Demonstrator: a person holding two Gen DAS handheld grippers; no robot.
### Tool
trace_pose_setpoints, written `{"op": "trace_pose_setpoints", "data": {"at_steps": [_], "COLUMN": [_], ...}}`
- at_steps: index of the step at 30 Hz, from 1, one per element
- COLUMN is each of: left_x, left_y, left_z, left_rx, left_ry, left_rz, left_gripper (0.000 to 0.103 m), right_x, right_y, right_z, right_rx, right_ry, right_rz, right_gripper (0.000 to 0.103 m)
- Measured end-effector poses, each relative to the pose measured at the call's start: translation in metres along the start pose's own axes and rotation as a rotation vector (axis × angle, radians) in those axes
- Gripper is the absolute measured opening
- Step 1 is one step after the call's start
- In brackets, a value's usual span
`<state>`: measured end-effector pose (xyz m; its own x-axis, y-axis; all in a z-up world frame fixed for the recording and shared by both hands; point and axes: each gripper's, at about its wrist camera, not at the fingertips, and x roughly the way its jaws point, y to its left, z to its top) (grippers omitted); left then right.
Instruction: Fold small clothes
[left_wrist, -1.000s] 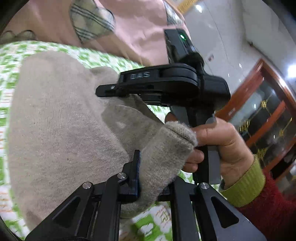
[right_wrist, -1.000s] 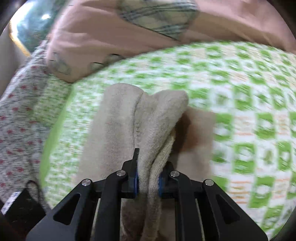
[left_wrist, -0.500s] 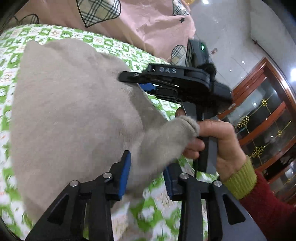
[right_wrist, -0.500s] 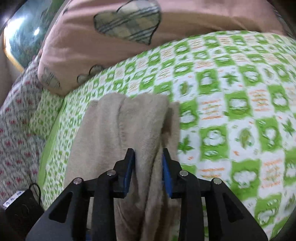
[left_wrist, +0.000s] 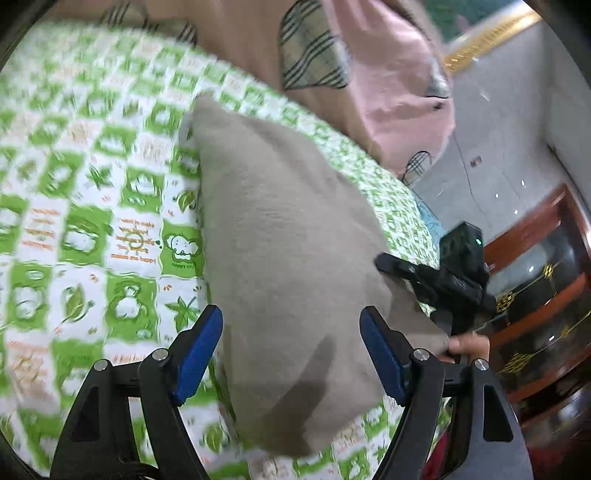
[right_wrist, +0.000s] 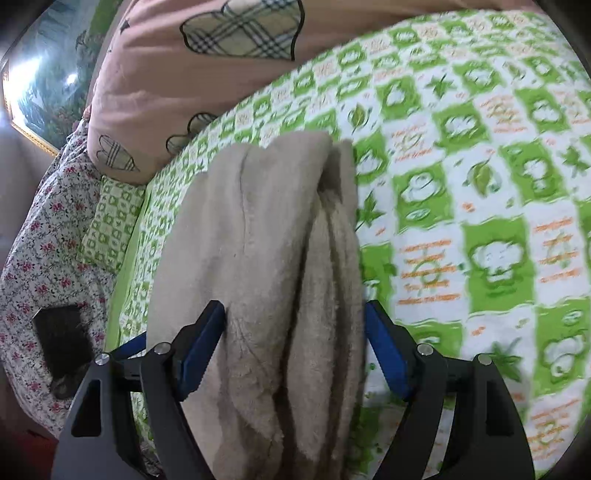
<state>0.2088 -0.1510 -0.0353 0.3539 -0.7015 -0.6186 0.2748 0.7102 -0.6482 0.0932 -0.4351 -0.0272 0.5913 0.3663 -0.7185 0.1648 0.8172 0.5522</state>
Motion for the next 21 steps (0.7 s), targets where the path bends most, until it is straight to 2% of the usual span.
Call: {"op": "trace_pose_setpoints", "data": {"at_steps": [2, 4, 7, 8, 9, 10, 15, 21], "left_x": [0.016, 0.035, 0.049, 0.049, 0.048, 0.048, 0.009, -0.079], "left_y": [0.012, 0.023, 0.035, 0.034, 0.033, 0.034, 0.029, 0.038], "left_z": [0.004, 0.010, 0.011, 0.012, 0.012, 0.014, 0.009, -0.004], "left_rx": [-0.037, -0.067, -0.091, -0.077, -0.064, -0.056, -0.021, 0.032], "left_ry": [0.038, 0.071, 0.079, 0.078, 0.080, 0.078, 0.029, -0.045], "left_rz": [-0.006, -0.035, -0.086, -0.084, -0.083, -0.086, -0.096, -0.063], "left_gripper": [0.078, 0.084, 0.075, 0.073, 0.067, 0.063, 0.057, 0.057], "right_x": [0.006, 0.011, 0.016, 0.017, 0.020, 0.021, 0.010, 0.026], "right_y": [0.000, -0.001, -0.006, -0.005, -0.003, -0.001, 0.034, 0.088], "right_z": [0.001, 0.003, 0.004, 0.004, 0.003, 0.001, -0.007, -0.024], "right_rx": [-0.003, 0.005, 0.051, 0.050, 0.056, 0.074, 0.007, -0.050], "right_ry": [0.012, 0.018, 0.006, 0.004, 0.014, 0.013, -0.040, -0.028], "right_rz": [0.008, 0.019, 0.034, 0.032, 0.055, 0.061, 0.026, 0.129], "right_gripper": [0.078, 0.078, 0.076, 0.066, 0.048, 0.048, 0.039, 0.038]}}
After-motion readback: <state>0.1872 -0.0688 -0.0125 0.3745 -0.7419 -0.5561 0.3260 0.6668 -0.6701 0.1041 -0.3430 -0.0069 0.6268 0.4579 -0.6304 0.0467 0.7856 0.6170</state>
